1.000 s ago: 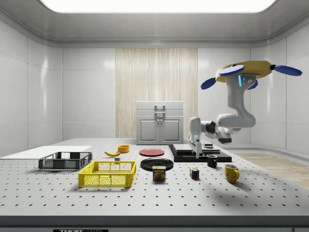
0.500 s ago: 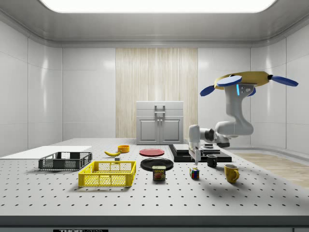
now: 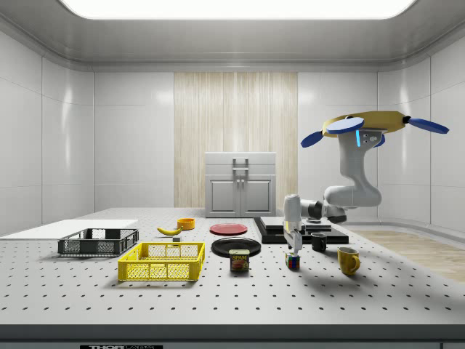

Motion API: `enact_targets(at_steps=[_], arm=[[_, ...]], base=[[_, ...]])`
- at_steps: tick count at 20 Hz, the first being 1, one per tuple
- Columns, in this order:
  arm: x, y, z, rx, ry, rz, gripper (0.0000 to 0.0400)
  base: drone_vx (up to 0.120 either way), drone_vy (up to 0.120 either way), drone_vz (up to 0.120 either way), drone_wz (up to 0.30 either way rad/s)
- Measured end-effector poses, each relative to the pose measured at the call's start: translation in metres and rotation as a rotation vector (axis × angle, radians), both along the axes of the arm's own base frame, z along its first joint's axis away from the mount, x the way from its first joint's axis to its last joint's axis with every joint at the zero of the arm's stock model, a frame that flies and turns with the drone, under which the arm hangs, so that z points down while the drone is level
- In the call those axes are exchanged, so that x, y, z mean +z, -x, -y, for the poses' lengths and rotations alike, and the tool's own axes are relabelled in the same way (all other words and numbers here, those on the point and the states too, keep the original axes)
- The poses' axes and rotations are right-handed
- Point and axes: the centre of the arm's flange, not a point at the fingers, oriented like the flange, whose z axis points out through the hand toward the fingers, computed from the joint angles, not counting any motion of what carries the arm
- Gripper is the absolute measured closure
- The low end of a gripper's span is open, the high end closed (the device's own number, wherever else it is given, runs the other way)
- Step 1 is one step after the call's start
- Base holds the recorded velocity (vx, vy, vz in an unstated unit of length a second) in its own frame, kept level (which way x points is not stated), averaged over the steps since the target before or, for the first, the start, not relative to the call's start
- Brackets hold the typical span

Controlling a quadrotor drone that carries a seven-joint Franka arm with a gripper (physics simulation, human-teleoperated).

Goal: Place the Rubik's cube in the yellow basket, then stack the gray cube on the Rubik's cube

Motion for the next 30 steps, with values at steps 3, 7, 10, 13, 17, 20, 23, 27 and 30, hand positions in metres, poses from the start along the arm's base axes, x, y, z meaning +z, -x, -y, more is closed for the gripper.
enact_targets(at_steps=[3,7,10,13,17,20,23,27,30], arm=[[0.006,0.002,0.000,0.000,0.000,0.000,0.0000],[0.013,0.004,0.000,0.000,0.000,0.000,0.0000],[0.021,0.005,0.000,0.000,0.000,0.000,0.0000],[0.027,0.005,0.000,0.000,0.000,0.000,0.0000],[0.030,0.001,0.000,0.000,0.000,0.000,0.0000],[0.033,-0.001,0.000,0.000,0.000,0.000,0.0000],[0.037,-0.001,0.000,0.000,0.000,0.000,0.0000],[0.039,-0.002,0.000,0.000,0.000,0.000,0.0029],[0.040,-0.002,0.000,0.000,0.000,0.000,0.0053]], base=[[0.000,0.000,0.000,0.000],[0.000,0.000,0.000,0.000],[0.000,0.000,0.000,0.000],[0.000,0.000,0.000,0.000],[0.000,0.000,0.000,0.000],[0.000,0.000,0.000,0.000],[0.000,0.000,0.000,0.000],[0.000,0.000,0.000,0.000],[0.000,0.000,0.000,0.000]])
